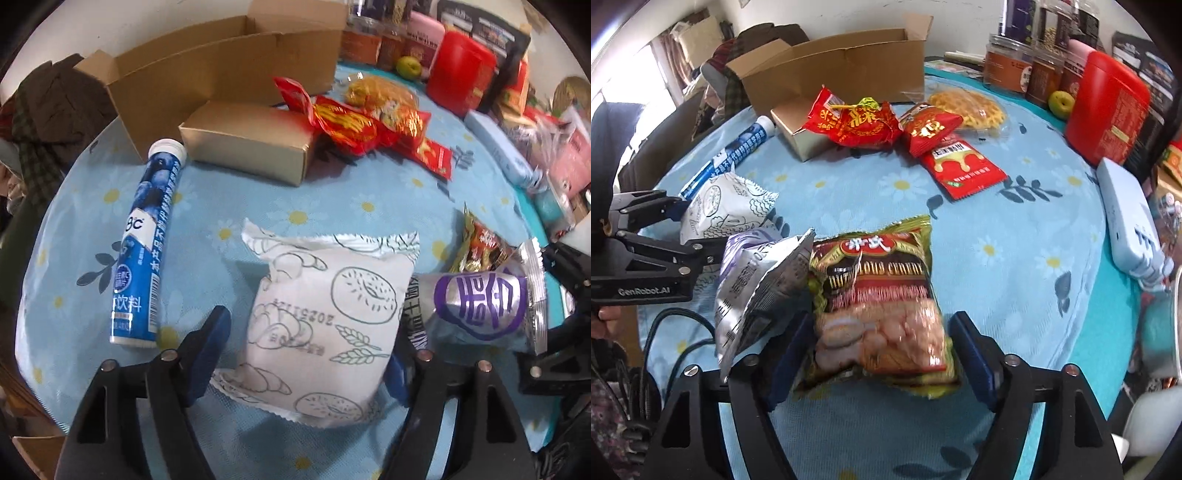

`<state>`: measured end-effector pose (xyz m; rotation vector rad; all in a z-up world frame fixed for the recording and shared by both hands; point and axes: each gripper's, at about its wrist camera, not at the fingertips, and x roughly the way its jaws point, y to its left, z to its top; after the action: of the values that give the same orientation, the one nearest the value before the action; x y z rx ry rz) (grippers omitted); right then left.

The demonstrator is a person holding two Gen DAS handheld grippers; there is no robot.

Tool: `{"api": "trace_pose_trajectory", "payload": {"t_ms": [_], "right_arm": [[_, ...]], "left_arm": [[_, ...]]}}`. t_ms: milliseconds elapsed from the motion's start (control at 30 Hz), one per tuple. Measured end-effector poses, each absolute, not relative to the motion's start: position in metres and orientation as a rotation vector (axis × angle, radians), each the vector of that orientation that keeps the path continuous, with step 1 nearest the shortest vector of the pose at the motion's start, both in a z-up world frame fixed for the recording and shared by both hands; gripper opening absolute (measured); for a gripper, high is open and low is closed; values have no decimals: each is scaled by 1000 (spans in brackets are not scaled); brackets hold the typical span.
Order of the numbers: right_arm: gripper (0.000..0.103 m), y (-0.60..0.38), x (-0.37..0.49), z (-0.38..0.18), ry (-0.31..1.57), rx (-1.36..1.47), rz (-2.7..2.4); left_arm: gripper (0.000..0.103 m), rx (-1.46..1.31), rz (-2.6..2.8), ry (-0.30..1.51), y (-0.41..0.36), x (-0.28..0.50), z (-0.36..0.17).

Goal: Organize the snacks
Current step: 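Lift the white pouch with the left gripper while the right lifts the cereal bag toward the box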

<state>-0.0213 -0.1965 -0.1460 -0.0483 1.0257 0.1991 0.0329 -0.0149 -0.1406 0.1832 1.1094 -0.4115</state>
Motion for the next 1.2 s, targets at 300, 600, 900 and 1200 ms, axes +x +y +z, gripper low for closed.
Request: {"api": "trace_pose_trajectory", "payload": {"t_ms": [300, 600, 900, 1200], "right_arm": [[49, -203, -22, -139, 988, -25, 131], [48, -220, -45, -118, 946, 36, 70], [48, -208, -56, -88, 880, 26, 127], [48, -184, -42, -71, 831, -9, 224]], "left_arm": [[55, 138, -424, 1065, -14, 24, -132], [54, 107, -462, 1015, -20, 10, -109], [54, 78, -495, 960, -19, 6, -78], [54, 72, -481, 892, -13, 11, -53]]}}
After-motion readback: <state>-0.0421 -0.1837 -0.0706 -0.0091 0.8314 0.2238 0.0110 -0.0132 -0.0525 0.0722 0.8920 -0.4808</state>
